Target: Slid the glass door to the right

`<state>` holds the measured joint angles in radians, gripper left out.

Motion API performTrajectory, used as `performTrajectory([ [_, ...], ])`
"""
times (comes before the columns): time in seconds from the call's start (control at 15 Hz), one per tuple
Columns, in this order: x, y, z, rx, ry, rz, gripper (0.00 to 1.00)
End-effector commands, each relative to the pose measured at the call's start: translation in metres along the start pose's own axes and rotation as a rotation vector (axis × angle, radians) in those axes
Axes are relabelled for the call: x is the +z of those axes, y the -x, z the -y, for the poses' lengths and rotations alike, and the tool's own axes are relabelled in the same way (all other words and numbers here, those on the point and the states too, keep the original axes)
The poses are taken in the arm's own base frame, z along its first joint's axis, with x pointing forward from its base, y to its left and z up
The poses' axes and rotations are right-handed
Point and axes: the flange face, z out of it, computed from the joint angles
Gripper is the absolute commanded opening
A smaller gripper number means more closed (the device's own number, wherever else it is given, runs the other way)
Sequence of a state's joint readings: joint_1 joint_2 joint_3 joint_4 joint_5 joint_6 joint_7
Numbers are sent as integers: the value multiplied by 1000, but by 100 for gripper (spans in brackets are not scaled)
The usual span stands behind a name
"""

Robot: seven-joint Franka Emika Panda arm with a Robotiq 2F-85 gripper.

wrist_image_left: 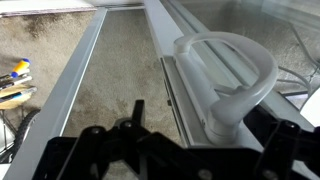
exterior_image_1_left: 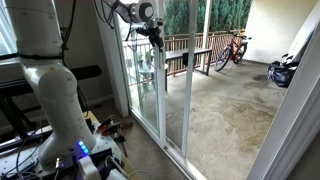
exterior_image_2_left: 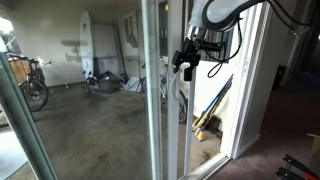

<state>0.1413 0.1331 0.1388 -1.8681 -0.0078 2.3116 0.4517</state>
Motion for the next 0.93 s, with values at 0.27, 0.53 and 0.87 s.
performTrajectory([
  [0.27, -13, 14, -42, -2, 86, -19, 100],
  [0.53, -21, 19, -66, 20, 89, -9, 100],
  [0.87, -26, 28, -91, 52, 92, 1, 100],
])
